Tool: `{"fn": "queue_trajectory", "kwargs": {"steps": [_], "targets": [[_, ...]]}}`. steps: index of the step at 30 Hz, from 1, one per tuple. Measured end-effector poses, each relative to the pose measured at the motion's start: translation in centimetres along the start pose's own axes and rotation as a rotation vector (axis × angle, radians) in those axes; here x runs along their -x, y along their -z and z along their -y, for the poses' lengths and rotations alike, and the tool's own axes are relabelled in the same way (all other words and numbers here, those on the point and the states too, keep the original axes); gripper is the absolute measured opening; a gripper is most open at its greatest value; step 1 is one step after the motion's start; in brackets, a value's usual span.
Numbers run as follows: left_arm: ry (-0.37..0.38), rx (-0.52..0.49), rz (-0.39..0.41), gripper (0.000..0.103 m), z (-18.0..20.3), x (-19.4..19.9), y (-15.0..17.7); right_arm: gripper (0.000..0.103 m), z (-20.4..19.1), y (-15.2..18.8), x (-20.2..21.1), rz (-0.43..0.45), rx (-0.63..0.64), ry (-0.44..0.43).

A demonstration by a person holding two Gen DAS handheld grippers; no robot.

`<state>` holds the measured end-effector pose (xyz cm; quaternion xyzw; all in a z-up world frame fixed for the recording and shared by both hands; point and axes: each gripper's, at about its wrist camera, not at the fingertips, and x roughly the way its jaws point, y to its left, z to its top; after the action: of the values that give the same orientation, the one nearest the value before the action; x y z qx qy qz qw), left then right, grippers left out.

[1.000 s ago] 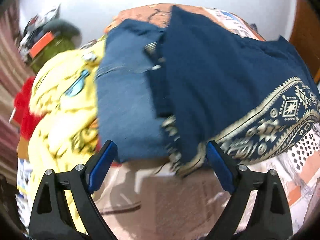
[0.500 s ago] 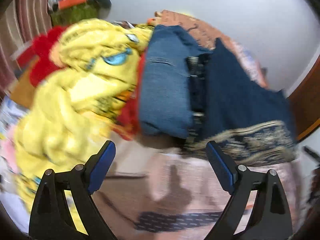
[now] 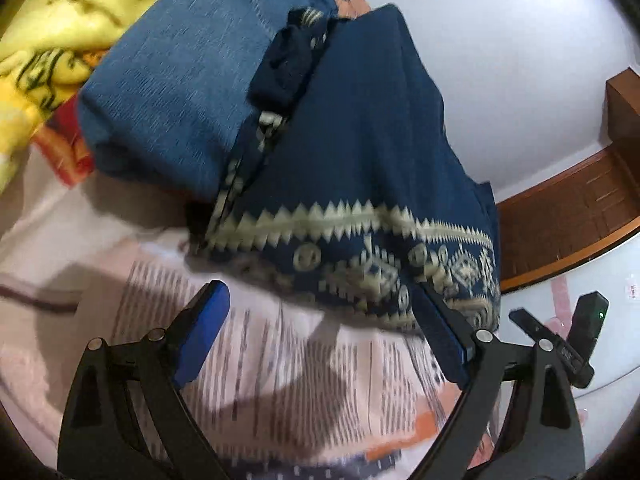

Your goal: Fold large clothes

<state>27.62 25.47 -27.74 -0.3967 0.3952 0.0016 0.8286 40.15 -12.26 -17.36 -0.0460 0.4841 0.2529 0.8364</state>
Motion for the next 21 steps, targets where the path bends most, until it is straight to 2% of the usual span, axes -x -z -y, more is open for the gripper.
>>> {"fn": "queue_trajectory", "kwargs": {"steps": [3, 5, 7, 10, 14, 17, 21], "targets": [[0.029, 0.017, 0.017, 0.090, 0.2, -0.8, -0.9, 0.086, -0.1, 0.2, -0.2, -0.017, -0.006, -0.002], [0.042, 0.019, 0.019, 0.075, 0.6, -0.9, -1.2, 0.086, -0.3, 0.3, -0.2, -0.020, -0.007, -0.005], [0.049, 0.005, 0.038, 0.072, 1.2, -0.3, -1.2, 0.086, -0.3, 0.2, -0.1, -0.016, -0.005, -0.006], [0.096, -0.035, 0.103, 0.066, 2.8, 1.8, -0.9, 0.086, -0.5, 0.1, 0.0, -0.007, -0.006, -0.010], [0.152, -0.107, 0.177, 0.065, 5.4, 3.8, -1.2, 0.086, -0.8, -0.1, 0.1, 0.002, -0.010, -0.020], [0.107, -0.150, 0.192, 0.065, 6.7, 3.2, -1.6, 0.086, -1.2, -0.1, 0.0, 0.002, -0.010, -0.031], [0.091, -0.088, 0.159, 0.065, 5.9, 1.3, -1.5, 0.086, -1.9, 0.1, -0.1, 0.001, 0.003, -0.043]]}}
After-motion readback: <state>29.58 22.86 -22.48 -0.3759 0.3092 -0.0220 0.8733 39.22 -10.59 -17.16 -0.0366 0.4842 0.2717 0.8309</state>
